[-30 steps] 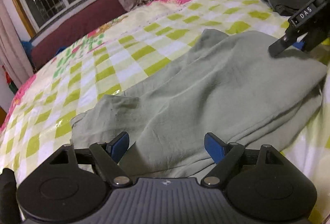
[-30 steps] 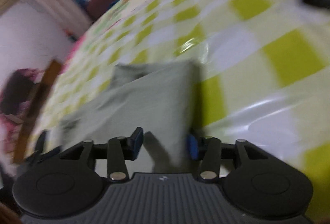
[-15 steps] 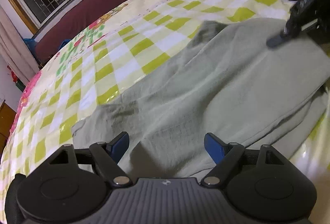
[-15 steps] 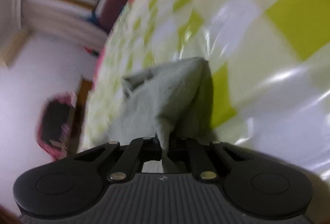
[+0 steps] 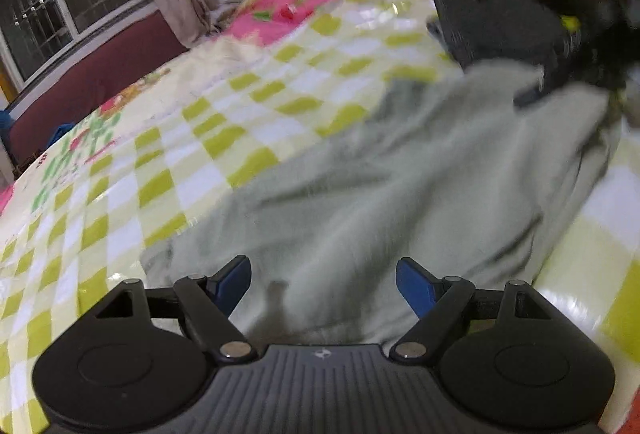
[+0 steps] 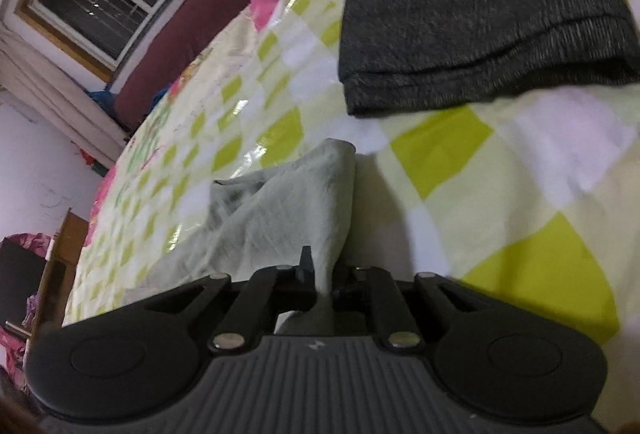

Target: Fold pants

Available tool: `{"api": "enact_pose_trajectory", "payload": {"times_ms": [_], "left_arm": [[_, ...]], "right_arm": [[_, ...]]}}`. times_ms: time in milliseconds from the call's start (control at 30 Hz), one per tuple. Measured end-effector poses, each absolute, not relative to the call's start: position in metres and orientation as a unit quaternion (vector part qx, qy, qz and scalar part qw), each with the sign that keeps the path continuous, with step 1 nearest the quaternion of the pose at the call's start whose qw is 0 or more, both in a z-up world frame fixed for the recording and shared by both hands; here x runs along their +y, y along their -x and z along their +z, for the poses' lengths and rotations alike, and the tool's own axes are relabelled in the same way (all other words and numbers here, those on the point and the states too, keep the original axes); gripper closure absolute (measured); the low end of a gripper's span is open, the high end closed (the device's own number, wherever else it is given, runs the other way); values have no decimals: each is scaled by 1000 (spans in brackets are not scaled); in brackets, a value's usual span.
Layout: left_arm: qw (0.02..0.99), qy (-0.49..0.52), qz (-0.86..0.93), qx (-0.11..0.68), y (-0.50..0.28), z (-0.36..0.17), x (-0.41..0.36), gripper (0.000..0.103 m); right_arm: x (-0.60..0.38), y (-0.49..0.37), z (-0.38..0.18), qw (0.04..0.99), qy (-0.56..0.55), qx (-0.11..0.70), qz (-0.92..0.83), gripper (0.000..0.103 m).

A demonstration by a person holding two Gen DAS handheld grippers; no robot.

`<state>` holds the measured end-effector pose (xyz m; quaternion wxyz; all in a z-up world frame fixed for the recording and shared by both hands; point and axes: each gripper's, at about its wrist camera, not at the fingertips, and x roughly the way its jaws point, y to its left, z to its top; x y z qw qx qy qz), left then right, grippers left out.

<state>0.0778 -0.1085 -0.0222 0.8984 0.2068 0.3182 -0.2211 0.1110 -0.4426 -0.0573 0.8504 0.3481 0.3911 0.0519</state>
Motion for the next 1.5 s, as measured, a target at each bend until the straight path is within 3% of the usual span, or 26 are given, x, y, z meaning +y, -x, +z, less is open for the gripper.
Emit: {"api": "enact_pose_trajectory", "payload": {"times_ms": [133,200,233,267,400,533,633,667,700,833,1033,1233,1500], "left_arm": [[907,-200,-227,292,-94,-10,-110,3],[904,-200,-220,307,-111,-23,-112,3],[896,-209,-203,335,-123,-35,-113,3],[885,-213,-193,366,-130,-46,-112,3],[897,-156,-176,374,-120,-48,-84,2],[924,-152,-133,324,-97,-38,-71,2],[937,-172,-131,275,-85,-34,-76,3],[940,-180,-132,260,-82,-30,-79,3],[942,-187,-137,243,-77,-26,-82,3],[943,-185,-180,210,-78,-11,-88,2],[931,-149,-186,275,-134,-16,-99,2],[911,-252,-91,314,-185,-62,-98,0],[930,-220,-58,288,-169,-29,-85,0]], "right_arm": [[-433,-111,-55,849,-354,384,84,43],[-429,-113,-55,854,-335,389,82,51],[-427,-116,-52,854,-328,399,72,80],[-427,-117,-49,851,-326,407,65,97],[-428,-114,-28,867,-298,398,35,98],[-407,-118,-18,872,-271,405,51,97],[-399,-125,-28,869,-259,419,43,90],[-398,-126,-33,869,-252,424,26,79],[-399,-125,-39,865,-255,431,8,76],[-411,-111,-52,855,-305,419,15,77],[-413,-109,-51,854,-299,424,38,79],[-423,-107,-56,844,-327,422,50,84],[-421,-102,-57,846,-316,423,67,84]]}}
